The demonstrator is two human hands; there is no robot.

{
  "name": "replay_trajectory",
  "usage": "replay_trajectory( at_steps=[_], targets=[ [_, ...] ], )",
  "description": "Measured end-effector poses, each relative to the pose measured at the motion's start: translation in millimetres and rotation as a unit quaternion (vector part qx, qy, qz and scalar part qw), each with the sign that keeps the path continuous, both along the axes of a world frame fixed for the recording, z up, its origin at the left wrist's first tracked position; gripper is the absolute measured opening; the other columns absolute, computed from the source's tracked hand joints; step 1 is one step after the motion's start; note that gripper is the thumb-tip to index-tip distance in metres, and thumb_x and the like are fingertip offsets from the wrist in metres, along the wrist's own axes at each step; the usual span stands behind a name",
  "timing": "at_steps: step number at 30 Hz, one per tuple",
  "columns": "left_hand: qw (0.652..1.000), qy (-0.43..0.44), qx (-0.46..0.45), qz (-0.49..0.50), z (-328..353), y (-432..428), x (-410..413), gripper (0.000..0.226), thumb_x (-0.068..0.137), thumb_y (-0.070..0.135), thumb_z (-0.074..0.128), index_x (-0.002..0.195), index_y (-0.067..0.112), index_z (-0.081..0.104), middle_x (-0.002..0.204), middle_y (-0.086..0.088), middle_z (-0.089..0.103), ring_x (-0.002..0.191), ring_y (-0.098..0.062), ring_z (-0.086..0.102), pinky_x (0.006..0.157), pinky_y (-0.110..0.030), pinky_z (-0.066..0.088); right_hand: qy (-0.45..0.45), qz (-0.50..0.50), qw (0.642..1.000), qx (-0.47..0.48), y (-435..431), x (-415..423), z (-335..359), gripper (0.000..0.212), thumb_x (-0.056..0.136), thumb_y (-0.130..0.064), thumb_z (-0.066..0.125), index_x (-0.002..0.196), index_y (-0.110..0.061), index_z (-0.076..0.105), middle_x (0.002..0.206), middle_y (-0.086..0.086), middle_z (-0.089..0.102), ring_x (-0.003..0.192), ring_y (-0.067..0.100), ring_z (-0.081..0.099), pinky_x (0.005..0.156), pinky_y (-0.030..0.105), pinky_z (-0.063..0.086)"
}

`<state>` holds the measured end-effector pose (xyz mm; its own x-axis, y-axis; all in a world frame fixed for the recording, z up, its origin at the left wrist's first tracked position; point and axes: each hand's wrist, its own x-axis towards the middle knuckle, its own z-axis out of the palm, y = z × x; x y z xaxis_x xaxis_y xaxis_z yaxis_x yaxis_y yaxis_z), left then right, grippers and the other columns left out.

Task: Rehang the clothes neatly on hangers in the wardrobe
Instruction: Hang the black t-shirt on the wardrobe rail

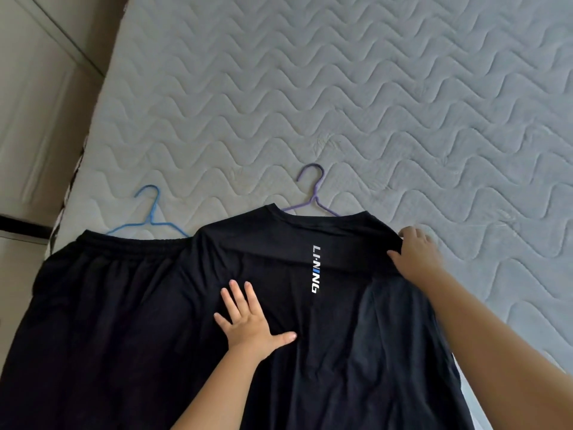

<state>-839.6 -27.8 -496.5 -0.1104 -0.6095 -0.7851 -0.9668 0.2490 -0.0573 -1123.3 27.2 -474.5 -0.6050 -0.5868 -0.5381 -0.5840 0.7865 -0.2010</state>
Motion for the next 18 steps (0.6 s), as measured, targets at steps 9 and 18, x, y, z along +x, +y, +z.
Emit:
replay_trajectory(
  at_steps=[9,18],
  targets=[
    [0.997,0.065,-0.050,-0.002,-3,6,16,0.124,0.066,0.076,0.051,0.139,0.014,-0.028,0.143,-0.011,-0.040,0.137,-0.029,-0.030,0.113,-0.053,-0.001,-0.003,-0.052,0.991,-0.126,36,19,9,0.025,0.086,-0.013,0.048,0.109,-0.005,0.052,0.114,0.017,0.055,0.111,0.034,0.047,0.093,0.042,0.035],
    [0.908,0.336,-0.228,0.107,123,13,14,0.065,0.087,0.032,0.057,0.141,0.009,0.029,0.152,-0.010,0.023,0.141,-0.023,0.021,0.115,-0.039,0.024,-0.107,-0.071,0.963,-0.236,76,36,138,0.026,0.079,-0.003,0.057,0.103,-0.011,0.062,0.094,0.000,0.057,0.091,0.019,0.051,0.079,0.026,0.033]
  ],
)
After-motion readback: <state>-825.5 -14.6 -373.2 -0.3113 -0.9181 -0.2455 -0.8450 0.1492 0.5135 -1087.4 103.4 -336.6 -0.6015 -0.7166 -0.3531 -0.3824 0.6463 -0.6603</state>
